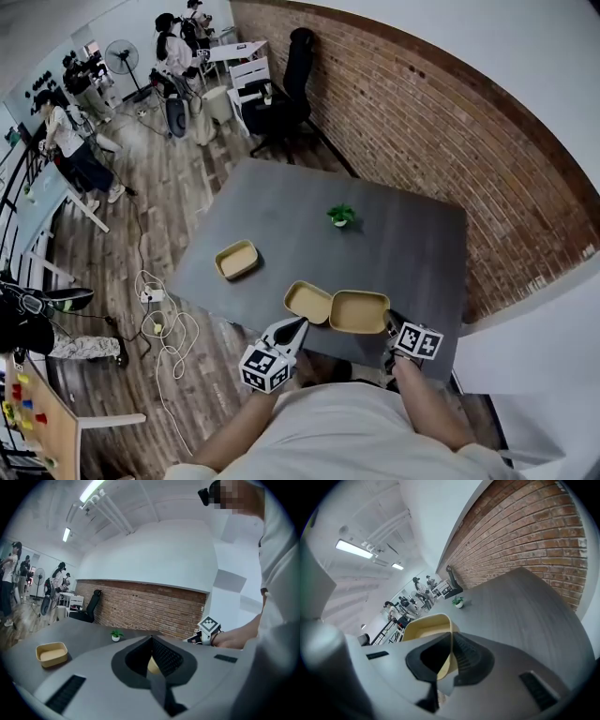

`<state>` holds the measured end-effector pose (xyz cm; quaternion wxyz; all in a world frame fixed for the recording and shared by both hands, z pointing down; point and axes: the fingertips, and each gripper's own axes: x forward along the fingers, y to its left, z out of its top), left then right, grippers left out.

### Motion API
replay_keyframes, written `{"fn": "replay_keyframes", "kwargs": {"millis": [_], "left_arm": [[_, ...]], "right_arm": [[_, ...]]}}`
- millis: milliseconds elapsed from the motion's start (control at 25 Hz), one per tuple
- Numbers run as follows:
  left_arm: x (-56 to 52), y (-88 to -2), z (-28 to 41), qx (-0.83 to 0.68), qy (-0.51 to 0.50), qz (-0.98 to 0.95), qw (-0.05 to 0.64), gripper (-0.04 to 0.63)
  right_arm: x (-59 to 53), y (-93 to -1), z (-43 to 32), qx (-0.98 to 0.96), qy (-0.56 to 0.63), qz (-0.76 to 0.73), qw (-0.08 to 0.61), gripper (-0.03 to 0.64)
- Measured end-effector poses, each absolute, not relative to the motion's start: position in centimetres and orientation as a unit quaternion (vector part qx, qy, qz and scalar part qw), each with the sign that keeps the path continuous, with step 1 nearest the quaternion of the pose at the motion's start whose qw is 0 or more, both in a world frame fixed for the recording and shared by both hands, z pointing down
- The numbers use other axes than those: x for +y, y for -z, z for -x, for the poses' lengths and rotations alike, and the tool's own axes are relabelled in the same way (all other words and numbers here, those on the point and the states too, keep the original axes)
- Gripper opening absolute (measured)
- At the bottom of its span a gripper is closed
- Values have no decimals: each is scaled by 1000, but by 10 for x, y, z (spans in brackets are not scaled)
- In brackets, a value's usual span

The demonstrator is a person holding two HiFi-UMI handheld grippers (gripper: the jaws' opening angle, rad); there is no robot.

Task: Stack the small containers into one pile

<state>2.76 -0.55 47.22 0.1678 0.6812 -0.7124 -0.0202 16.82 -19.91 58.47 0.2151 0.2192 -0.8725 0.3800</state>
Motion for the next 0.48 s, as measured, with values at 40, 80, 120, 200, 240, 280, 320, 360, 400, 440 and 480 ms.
{"fn": "replay_keyframes", "kwargs": {"millis": [40,80,120,200,240,280,320,360,400,440,480], "left_arm": [[-11,-472,-25,-713,20,-681,167,11],[-17,-472,-22,-714,20,-680,168,11],[-22,-473,-20,-715,21,-678,169,11],[-32,-479,-17,-717,24,-674,177,11],[-38,-482,-16,-718,25,-672,180,11],[-44,-484,-16,-718,25,-672,181,11],[-51,-485,-16,-717,25,-672,181,11],[-57,-485,-16,-717,25,-673,180,11],[-62,-485,-16,-717,24,-673,178,11],[-68,-484,-16,-717,23,-674,175,11],[-73,-483,-16,-716,22,-675,173,11]], "right_arm": [[-205,-585,-166,-873,-380,-218,216,21],[-211,-585,-162,-873,-381,-216,216,21],[-216,-585,-159,-873,-383,-214,216,21],[-227,-586,-154,-873,-383,-210,216,21],[-232,-586,-152,-874,-381,-209,216,21],[-238,-587,-150,-875,-379,-208,217,21],[-243,-587,-149,-876,-378,-206,217,21],[-248,-587,-147,-876,-378,-204,218,21],[-252,-587,-145,-877,-378,-202,219,21],[-257,-587,-143,-877,-377,-200,219,21],[-260,-587,-140,-877,-377,-199,219,21]]}}
